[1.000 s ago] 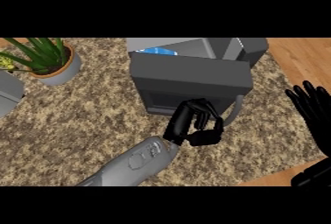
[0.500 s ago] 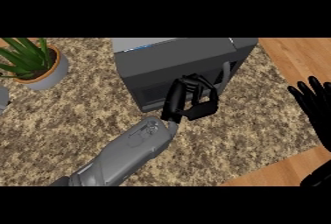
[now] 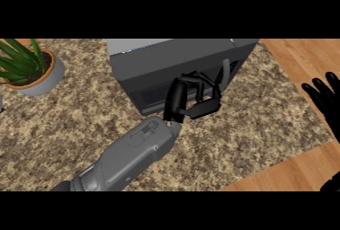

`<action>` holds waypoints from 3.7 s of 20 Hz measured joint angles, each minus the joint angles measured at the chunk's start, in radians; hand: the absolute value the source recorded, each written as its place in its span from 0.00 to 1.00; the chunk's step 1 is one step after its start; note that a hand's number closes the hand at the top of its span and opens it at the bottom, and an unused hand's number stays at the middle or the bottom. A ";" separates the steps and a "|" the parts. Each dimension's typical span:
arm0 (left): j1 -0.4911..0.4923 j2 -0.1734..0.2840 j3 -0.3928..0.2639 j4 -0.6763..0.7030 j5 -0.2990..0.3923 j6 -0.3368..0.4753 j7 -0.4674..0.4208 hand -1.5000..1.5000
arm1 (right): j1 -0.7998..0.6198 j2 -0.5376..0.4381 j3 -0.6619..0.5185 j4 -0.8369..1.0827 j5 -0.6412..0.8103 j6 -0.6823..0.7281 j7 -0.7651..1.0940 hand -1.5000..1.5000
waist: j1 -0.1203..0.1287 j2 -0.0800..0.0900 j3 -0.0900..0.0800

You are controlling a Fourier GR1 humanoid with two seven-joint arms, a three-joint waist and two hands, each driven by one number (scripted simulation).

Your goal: Pick up the milk, place it into the microwave and close the microwave

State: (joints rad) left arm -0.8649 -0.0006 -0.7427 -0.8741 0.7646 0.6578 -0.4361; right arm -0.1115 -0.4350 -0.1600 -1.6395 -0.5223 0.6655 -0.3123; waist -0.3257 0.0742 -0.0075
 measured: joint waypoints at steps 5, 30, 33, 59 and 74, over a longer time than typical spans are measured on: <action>-0.002 0.000 -0.002 0.011 0.033 -0.009 -0.047 1.00 | -0.016 -0.020 -0.008 -0.015 -0.030 0.002 0.022 0.00 | -0.006 0.001 0.001; -0.016 0.000 -0.028 0.050 0.145 -0.027 -0.215 1.00 | -0.060 -0.105 -0.051 -0.033 -0.173 -0.002 0.116 0.00 | -0.018 0.009 0.006; -0.018 0.000 -0.032 0.054 0.157 -0.029 -0.227 1.00 | -0.064 -0.116 -0.055 -0.033 -0.187 -0.003 0.128 0.00 | -0.018 0.009 0.006; -0.040 0.000 -0.068 0.084 0.246 -0.041 -0.315 1.00 | -0.084 -0.191 -0.037 -0.046 -0.347 0.069 0.197 0.00 | -0.020 0.012 0.008; -0.090 -0.001 -0.150 0.141 0.243 -0.014 -0.289 1.00 | -0.098 -0.224 -0.014 -0.060 -0.437 0.123 0.218 0.00 | -0.007 0.006 0.012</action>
State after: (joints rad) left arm -0.9550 -0.0013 -0.8930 -0.7333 1.0080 0.6438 -0.7254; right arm -0.2099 -0.6593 -0.1742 -1.6994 -0.9597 0.7886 -0.0947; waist -0.3323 0.0799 0.0050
